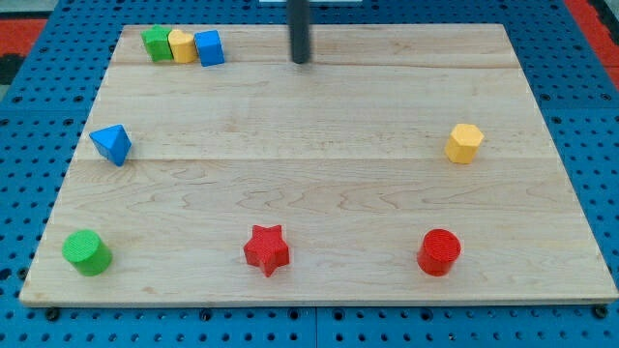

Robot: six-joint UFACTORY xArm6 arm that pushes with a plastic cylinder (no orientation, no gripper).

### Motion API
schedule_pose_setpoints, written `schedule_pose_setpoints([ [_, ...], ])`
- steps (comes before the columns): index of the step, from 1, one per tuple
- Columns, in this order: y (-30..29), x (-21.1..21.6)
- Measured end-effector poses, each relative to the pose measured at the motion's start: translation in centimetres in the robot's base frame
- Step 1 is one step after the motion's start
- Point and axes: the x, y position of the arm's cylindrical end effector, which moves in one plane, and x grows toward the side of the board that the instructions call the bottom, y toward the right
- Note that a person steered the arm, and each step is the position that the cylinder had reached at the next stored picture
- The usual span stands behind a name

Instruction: Push the cube into the heart

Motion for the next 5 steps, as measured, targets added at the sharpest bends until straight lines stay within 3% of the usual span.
schedule_pose_setpoints([
  [2, 2.7, 2.3],
  [5, 6.9, 2.3],
])
